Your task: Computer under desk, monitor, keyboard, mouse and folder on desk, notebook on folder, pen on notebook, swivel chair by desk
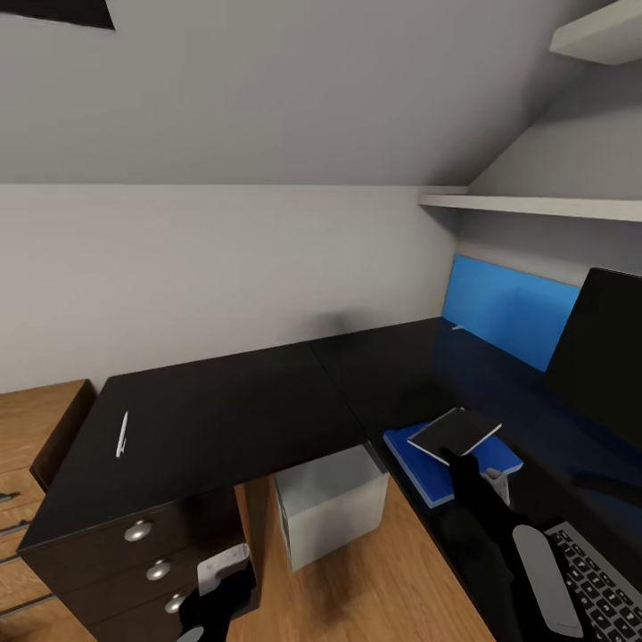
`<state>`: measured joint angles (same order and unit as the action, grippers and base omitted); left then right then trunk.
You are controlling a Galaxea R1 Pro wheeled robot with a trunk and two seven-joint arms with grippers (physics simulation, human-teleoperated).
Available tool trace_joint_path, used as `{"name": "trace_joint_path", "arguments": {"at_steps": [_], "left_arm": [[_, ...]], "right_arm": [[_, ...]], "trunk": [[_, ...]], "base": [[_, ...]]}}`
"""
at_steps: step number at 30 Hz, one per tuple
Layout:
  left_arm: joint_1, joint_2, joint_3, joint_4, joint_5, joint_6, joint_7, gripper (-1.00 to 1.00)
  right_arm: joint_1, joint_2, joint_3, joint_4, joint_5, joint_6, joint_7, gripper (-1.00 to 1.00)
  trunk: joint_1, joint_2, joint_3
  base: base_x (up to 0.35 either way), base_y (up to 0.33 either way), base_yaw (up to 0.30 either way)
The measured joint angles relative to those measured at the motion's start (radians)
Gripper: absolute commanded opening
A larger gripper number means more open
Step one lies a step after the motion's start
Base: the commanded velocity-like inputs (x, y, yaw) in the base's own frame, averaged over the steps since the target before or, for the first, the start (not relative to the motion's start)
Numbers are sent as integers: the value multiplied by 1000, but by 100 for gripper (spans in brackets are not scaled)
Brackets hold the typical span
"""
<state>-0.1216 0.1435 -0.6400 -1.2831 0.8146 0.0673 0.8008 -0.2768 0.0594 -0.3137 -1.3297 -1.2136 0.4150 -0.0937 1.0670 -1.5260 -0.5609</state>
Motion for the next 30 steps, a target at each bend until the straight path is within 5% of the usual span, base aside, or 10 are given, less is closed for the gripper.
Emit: {"name": "trace_joint_path", "arguments": {"at_steps": [6,30], "left_arm": [[0,0,-3,0,0,-9,1,100],[0,0,-29,2,0,-10,-2,100]], "right_arm": [[0,0,-1,0,0,0,0,-100],[0,-2,0,0,-1,0,1,-100]], "trunk": [[23,-42,-19],[46,-84,-38]], "base": [[0,0,0],[0,0,0]]}}
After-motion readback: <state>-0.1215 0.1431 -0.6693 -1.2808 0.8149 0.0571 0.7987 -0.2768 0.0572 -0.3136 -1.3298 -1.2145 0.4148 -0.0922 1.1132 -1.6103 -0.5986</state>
